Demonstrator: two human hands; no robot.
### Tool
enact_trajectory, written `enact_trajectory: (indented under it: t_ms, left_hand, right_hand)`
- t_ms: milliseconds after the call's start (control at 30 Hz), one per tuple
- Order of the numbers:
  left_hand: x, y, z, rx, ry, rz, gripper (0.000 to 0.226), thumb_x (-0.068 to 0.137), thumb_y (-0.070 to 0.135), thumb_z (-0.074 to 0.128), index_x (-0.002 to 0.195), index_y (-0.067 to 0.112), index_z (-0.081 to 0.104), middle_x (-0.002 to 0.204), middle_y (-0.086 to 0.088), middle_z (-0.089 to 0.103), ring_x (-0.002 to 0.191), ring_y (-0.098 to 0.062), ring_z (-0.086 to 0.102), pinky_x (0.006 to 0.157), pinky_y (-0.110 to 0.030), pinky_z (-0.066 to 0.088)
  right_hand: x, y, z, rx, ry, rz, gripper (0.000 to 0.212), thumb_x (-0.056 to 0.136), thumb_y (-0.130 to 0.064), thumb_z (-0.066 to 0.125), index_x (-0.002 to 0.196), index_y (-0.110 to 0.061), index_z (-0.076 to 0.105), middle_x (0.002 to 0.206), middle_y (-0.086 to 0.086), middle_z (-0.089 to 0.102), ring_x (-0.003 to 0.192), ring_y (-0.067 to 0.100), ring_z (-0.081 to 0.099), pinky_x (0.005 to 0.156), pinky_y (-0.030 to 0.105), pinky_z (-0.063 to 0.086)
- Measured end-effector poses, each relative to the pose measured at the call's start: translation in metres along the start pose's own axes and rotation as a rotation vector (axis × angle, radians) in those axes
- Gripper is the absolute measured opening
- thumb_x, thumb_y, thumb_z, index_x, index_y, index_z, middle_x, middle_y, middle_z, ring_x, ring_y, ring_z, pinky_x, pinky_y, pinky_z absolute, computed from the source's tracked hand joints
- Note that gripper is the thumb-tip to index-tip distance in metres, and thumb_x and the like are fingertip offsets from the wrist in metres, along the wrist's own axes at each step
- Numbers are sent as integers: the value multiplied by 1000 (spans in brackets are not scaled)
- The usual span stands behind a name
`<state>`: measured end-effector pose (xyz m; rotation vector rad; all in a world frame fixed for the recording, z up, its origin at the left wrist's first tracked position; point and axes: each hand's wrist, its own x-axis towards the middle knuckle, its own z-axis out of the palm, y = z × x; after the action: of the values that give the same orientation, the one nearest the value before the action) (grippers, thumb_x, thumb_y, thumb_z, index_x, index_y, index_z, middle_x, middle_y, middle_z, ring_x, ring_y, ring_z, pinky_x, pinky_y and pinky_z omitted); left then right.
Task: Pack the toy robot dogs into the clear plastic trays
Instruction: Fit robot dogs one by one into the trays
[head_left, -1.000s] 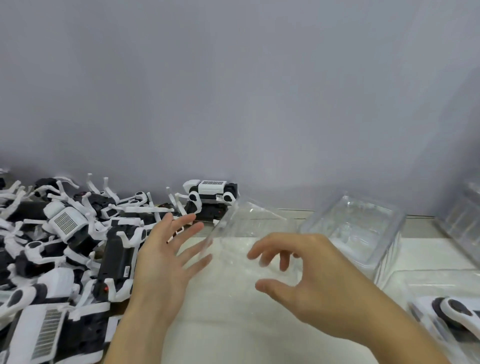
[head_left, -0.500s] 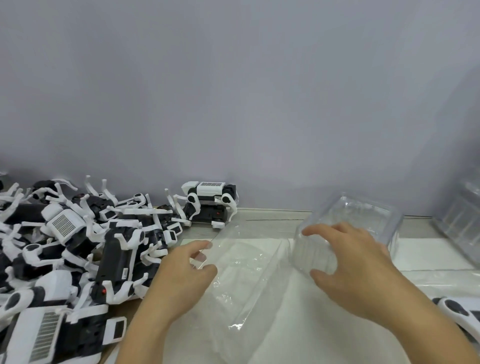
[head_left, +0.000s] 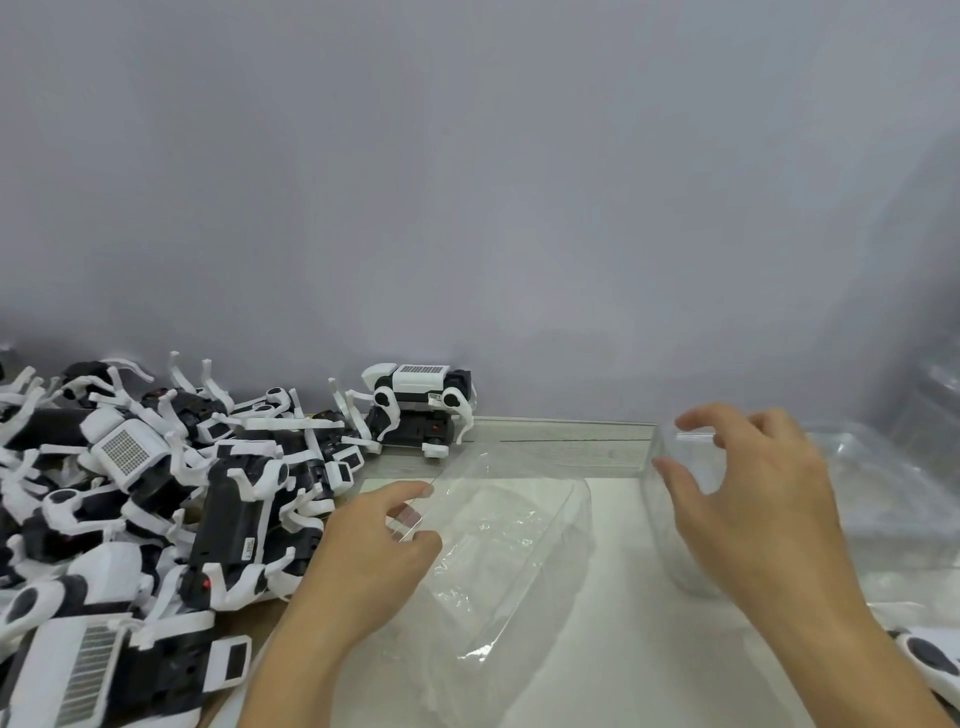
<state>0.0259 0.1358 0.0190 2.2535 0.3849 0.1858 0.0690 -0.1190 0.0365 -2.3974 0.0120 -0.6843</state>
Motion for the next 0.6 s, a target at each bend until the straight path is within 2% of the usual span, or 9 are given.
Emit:
enact_trajectory:
  t_ms: [67, 133, 167, 267, 400, 500, 567, 600]
  left_hand:
    - [0, 0, 0, 1, 1, 7, 42, 86, 15, 63, 122, 37, 63, 102, 11, 61, 88, -4, 59, 56, -10, 40]
    - [0, 0, 0, 3, 2, 13, 43, 86, 15, 63, 122, 37, 63, 103, 11, 61, 88, -5, 59, 57, -11, 40]
    - [0, 0, 0, 3, 2, 16, 43, 86, 15, 63, 123, 37, 63, 103, 12, 61, 88, -5, 59, 58, -12, 40]
    - [0, 1, 1, 12, -6, 31, 45, 86, 16, 63, 125, 38, 62, 105, 14, 58, 91, -3, 57, 62, -16, 41]
    - [-1, 0, 3, 79, -7, 70, 46, 88, 21, 62, 127, 44, 60, 106, 13, 48, 102, -8, 46, 76, -20, 37]
    - [-1, 0, 2, 49, -24, 95, 45, 86, 15, 63, 120, 45, 62, 102, 13, 55, 88, -7, 52, 64, -15, 39]
    - [0, 0, 1, -11, -23, 116, 41, 86, 11, 66, 110, 44, 66, 96, 12, 64, 81, -6, 58, 56, -11, 42]
    - [0, 1, 1, -35, -21, 131, 38, 86, 10, 69, 106, 42, 68, 95, 13, 68, 82, -3, 61, 57, -10, 43]
  right_hand:
    - [1, -4, -4, 6, 23, -19, 5, 90, -34, 64, 88, -29, 65, 72, -8, 59, 74, 19, 55, 61, 30, 35]
    - [0, -7, -6, -29, -42, 11, 23, 92, -40, 56, 73, -29, 64, 54, -10, 58, 60, 13, 54, 52, 28, 38]
    - [-1, -8, -7, -81, -98, 28, 29, 93, -42, 53, 70, -28, 64, 52, -8, 58, 58, 15, 54, 52, 28, 41]
    - [-4, -7, -6, -241, -277, 66, 35, 94, -49, 47, 73, -28, 65, 67, -6, 62, 67, 19, 58, 59, 31, 47]
    - [-7, -9, -2, -146, -357, 51, 24, 95, -42, 47, 92, -33, 68, 92, -8, 68, 92, 20, 60, 76, 34, 51]
    - [-8, -11, -3, -146, -375, 0, 22, 97, -36, 46, 106, -36, 66, 100, -10, 67, 98, 20, 61, 77, 33, 50]
    - [-9, -13, -2, -101, -395, -37, 27, 98, -38, 45, 121, -37, 60, 117, -12, 63, 113, 17, 56, 89, 34, 48]
    - [-9, -13, -1, -76, -415, -69, 32, 98, -41, 45, 128, -38, 55, 127, -13, 58, 122, 14, 52, 96, 32, 45]
